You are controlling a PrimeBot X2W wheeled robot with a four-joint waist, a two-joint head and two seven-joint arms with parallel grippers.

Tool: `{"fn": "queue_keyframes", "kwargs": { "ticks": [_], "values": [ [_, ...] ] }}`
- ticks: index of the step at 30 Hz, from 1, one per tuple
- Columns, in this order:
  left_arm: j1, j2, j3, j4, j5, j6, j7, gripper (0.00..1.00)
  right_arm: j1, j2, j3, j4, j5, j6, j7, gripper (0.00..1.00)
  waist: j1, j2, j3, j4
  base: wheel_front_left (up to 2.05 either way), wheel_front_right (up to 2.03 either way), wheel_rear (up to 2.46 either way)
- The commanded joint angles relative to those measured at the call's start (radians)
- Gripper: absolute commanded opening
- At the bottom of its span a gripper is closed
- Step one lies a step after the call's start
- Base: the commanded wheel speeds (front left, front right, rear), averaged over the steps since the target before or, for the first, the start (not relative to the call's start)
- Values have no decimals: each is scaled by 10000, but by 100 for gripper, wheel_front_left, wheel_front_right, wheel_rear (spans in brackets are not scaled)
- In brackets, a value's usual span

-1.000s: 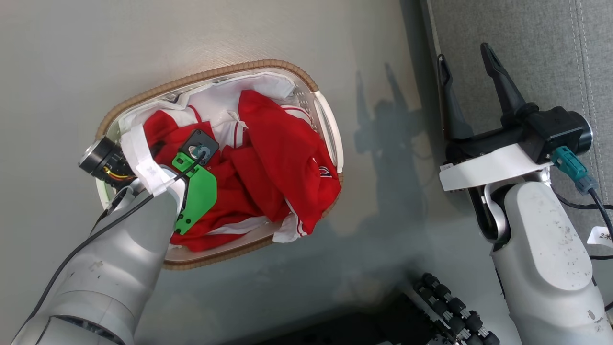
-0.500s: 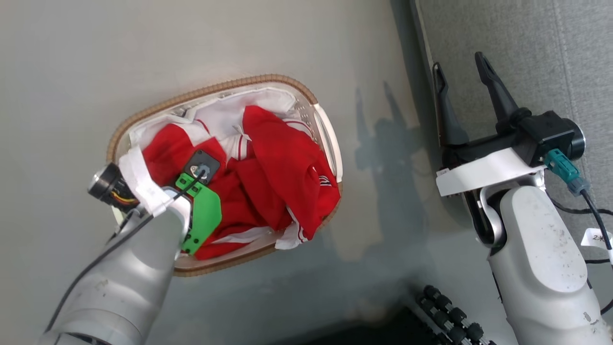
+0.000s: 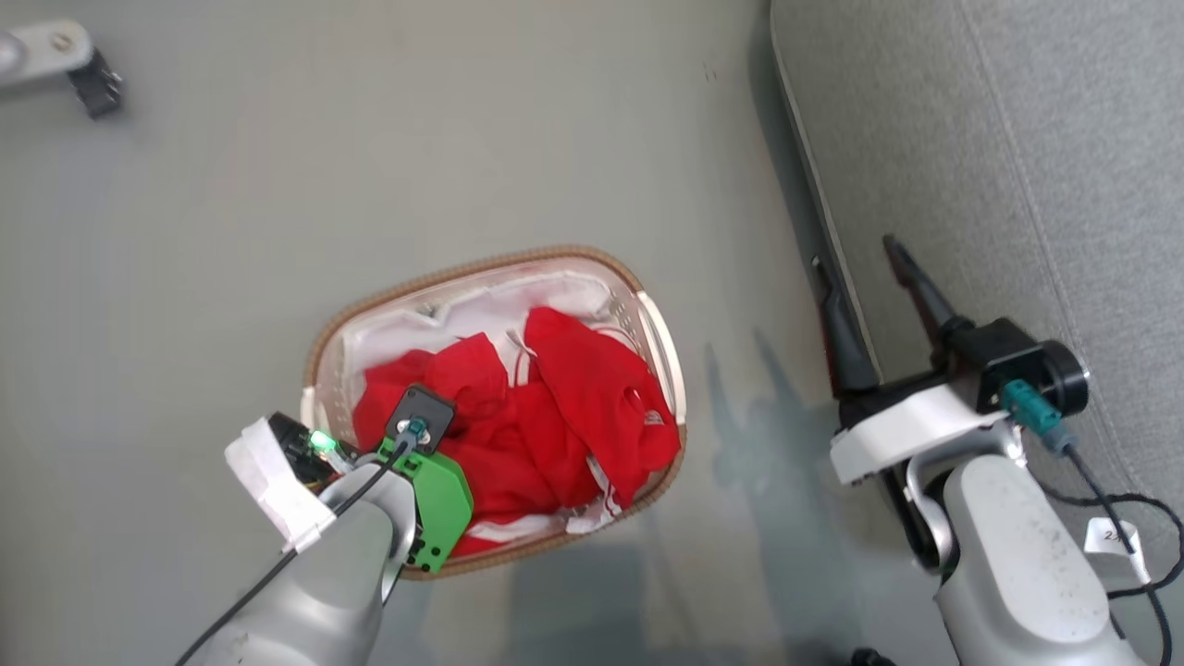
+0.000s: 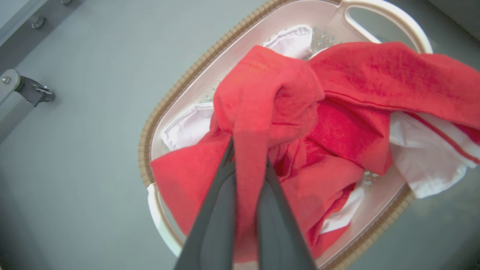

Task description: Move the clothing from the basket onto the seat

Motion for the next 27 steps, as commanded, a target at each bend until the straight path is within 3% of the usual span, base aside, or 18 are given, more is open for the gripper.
{"fn": "queue_keyframes", "kwargs": {
  "ticks": [1,6,14,27],
  "values": [
    [285,-3,93,-129,-212,-56,-113,0,274,-99,96,89,-79,-7,-23,100,0,0,-1420,640,0,0,0],
    [871,-20,153,-1101,-857,-111,-265,0,689,-173,293,255,-102,-8,-23,100,0,0,-2265,854,0,0,0],
    [1467,-11,536,-3253,-1407,156,-253,0,1302,-126,326,413,-161,-8,-23,100,0,0,-3204,952,0,0,0],
    [1202,-14,721,-6176,-2221,63,-242,0,1948,-44,454,590,-124,-8,-23,100,0,0,-4045,802,0,0,0]
  ]
}}
